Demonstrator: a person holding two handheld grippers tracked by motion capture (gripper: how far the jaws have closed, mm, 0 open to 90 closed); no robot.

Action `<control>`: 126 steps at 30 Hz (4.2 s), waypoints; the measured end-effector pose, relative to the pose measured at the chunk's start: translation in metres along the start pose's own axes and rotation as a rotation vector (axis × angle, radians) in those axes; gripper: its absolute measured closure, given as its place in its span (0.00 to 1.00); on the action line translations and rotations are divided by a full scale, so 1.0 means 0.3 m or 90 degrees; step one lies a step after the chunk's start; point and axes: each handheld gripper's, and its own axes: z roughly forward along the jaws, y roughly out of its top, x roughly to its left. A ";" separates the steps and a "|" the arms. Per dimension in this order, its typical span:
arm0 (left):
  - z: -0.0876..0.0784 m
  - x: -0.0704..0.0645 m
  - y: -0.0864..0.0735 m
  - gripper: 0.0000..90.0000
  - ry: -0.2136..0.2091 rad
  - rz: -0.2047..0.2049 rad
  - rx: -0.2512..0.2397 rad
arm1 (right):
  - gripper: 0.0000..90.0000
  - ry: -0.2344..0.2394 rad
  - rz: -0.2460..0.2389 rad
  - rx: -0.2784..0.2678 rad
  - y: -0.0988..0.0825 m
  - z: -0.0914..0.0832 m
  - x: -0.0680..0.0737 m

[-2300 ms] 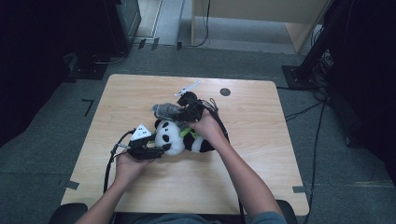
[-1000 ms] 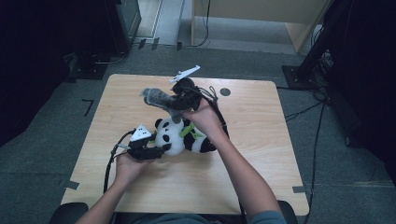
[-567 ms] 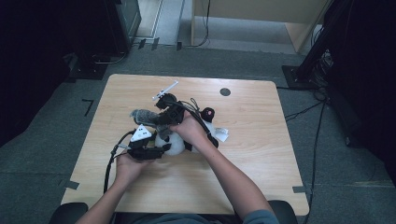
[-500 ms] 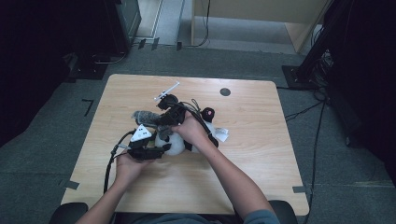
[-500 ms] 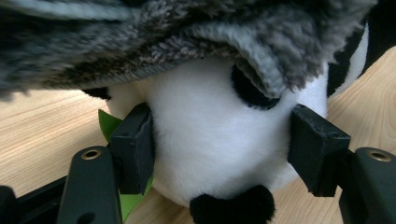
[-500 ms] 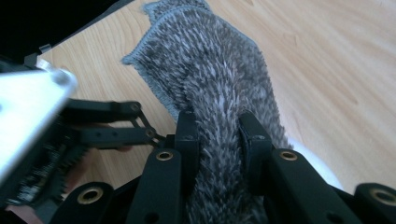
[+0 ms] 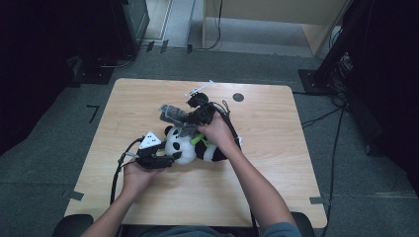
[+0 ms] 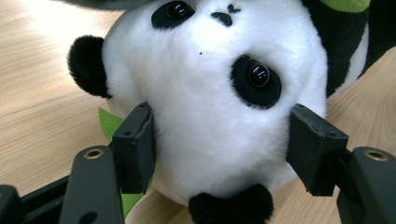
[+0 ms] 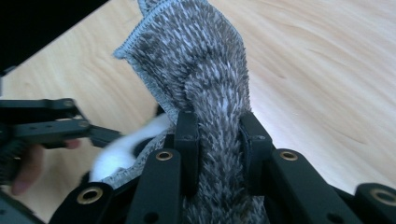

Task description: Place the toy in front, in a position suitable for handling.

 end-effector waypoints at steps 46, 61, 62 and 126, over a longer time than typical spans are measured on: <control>0.004 0.014 0.002 0.34 -0.014 -0.004 0.002 | 0.82 -0.089 0.040 -0.080 -0.158 -0.308 -0.162; 0.005 0.021 0.003 0.34 -0.023 -0.003 0.004 | 0.81 -0.086 0.081 -0.098 -0.243 -0.335 -0.218; 0.005 0.021 0.004 0.34 -0.024 -0.005 0.003 | 0.82 -0.092 0.084 -0.101 -0.248 -0.338 -0.219; 0.006 0.024 0.009 0.31 -0.023 0.008 0.016 | 0.83 -0.090 0.124 -0.139 -0.361 -0.388 -0.238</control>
